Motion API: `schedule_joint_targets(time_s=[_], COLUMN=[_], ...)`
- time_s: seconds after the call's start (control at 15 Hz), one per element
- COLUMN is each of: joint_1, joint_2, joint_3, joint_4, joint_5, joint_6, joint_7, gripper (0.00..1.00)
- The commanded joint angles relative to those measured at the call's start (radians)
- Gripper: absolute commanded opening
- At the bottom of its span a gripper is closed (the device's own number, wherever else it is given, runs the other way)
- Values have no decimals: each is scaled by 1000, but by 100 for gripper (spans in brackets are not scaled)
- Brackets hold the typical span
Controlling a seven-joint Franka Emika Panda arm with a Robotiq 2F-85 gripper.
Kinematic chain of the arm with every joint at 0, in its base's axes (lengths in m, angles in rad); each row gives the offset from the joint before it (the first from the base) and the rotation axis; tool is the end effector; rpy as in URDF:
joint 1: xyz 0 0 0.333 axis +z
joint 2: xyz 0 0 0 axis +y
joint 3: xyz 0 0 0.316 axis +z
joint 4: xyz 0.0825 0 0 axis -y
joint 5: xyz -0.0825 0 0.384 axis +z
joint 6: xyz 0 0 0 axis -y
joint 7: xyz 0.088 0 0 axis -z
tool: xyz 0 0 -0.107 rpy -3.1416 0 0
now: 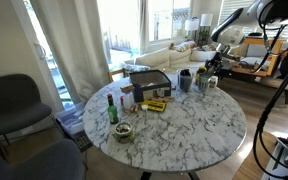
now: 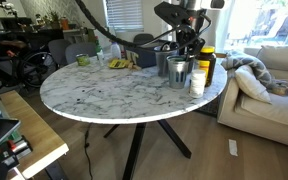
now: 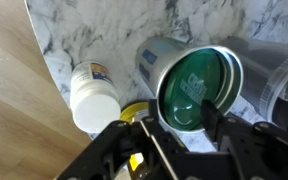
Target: Remove the green lid from the silver cup
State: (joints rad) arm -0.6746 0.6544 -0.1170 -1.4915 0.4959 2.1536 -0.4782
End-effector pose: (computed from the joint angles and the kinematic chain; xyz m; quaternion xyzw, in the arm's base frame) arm 0.5272 -0.4856 0.2928 -0.9466 0.2730 -0.1080 0.1330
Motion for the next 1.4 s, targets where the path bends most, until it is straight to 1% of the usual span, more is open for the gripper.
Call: schedule_joint_targets(time_s=[0.0, 0.07, 0.27, 0.67, 0.87, 1.0, 1.07, 1.13, 1.27, 1.33], joint_1=[-16, -16, -14, -15, -20, -12, -11, -13, -23, -27], joint_2=[21, 21, 21, 6, -7, -3, -4, -6, -16, -25], joint_3=[18, 18, 16, 13, 20, 10, 9, 12, 22, 28], joint_4=[20, 20, 17, 3, -8, -4, -5, -7, -11, -18], joint_5=[-18, -20, -27, -45, -58, -87, -100, -106, -105, -97], joint_6=[13, 14, 19, 43, 27, 15, 11, 7, -3, -1], joint_7=[-1, -1, -1, -11, -36, -27, -26, -29, -44, -57], gripper=[25, 24, 1, 1, 1, 31, 36, 45, 59, 67])
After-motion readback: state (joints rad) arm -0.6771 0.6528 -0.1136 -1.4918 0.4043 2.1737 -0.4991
